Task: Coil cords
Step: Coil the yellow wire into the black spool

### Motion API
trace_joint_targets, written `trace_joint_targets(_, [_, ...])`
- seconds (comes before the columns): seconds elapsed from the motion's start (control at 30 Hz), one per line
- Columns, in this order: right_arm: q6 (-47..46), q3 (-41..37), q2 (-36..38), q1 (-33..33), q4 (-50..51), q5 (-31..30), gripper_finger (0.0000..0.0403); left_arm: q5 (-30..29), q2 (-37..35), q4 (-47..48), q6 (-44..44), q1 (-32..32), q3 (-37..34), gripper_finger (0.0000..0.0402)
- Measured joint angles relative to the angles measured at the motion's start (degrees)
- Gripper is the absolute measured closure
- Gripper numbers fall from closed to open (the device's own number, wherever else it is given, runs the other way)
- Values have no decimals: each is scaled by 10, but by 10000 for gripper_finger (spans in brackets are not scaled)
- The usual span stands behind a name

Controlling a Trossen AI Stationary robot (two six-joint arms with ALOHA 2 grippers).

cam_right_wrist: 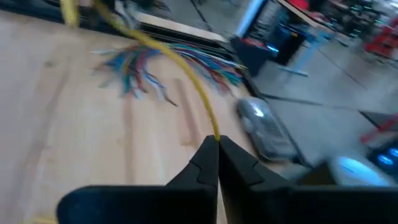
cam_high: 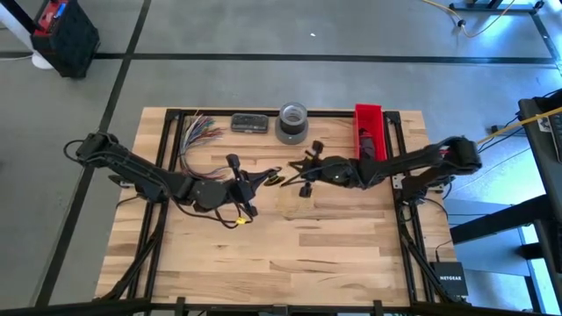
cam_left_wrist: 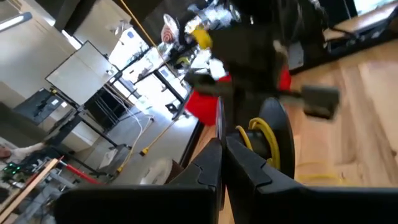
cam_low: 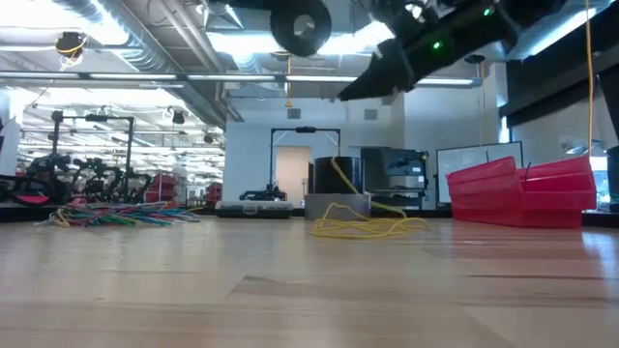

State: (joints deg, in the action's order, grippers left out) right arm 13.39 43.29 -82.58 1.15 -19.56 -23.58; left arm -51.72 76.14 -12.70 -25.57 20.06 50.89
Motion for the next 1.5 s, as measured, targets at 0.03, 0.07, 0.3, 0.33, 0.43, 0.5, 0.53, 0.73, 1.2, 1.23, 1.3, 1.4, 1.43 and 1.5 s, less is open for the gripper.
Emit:
trace_joint_targets(0.03, [-6,0,13,0,13,-5,399,0,0,9,5,-3,0,394])
trace_joint_targets(0.07, [-15,0,27,1,21,-4,399,0,0,15,10,-7,0,394])
trace_joint_targets(0.3, [-43,0,65,46,5,26,400,0,4,53,55,-41,0,394])
trace_joint_targets(0.33, [-45,0,63,53,-7,37,401,0,8,53,59,-46,0,394])
trace_joint_targets(0.43, [-62,0,50,66,-49,66,401,7,21,37,69,-61,0,394])
trace_joint_targets(0.5, [-76,0,39,69,-79,85,401,32,34,14,69,-70,0,394])
trace_joint_targets(0.53, [-83,0,33,68,-86,95,401,44,39,-1,68,-73,0,394])
trace_joint_targets(0.73, [-104,0,-4,67,-135,117,401,55,51,-64,78,-83,0,394])
trace_joint_targets(1.2, [-84,0,-63,67,-219,132,402,174,60,-108,119,-88,0,394])
trace_joint_targets(1.23, [-70,0,-65,67,-216,128,402,174,59,-108,119,-87,0,394])
trace_joint_targets(1.3, [-25,0,-65,68,-199,127,398,173,59,-108,118,-83,0,394])
trace_joint_targets(1.4, [13,0,-65,80,-188,108,392,173,58,-109,111,-77,-1,394])
trace_joint_targets(1.43, [18,0,-65,83,-191,94,392,174,57,-110,108,-77,-1,394])
trace_joint_targets(1.5, [24,0,-64,91,-196,71,392,175,56,-110,106,-77,-1,398])
